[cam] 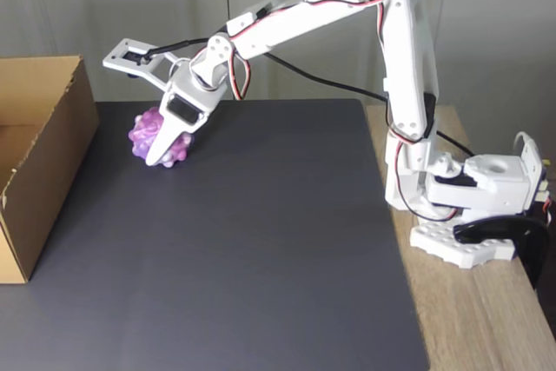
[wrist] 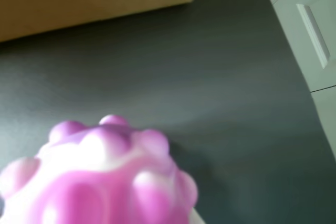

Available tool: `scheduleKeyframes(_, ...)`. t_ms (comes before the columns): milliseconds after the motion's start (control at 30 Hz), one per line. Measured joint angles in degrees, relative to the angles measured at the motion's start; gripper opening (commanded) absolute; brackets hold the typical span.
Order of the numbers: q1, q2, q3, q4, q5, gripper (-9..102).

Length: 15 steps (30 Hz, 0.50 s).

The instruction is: Grasp a ball and put it in the box.

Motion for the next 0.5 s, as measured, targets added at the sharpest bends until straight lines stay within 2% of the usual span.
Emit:
scheduleKeyframes(167, -0.79, 0.00, 0.00, 0.00, 0.18, 15)
scheduleKeyframes(500, -0.88, 0.53, -0.44, 0.09, 0.18, 15)
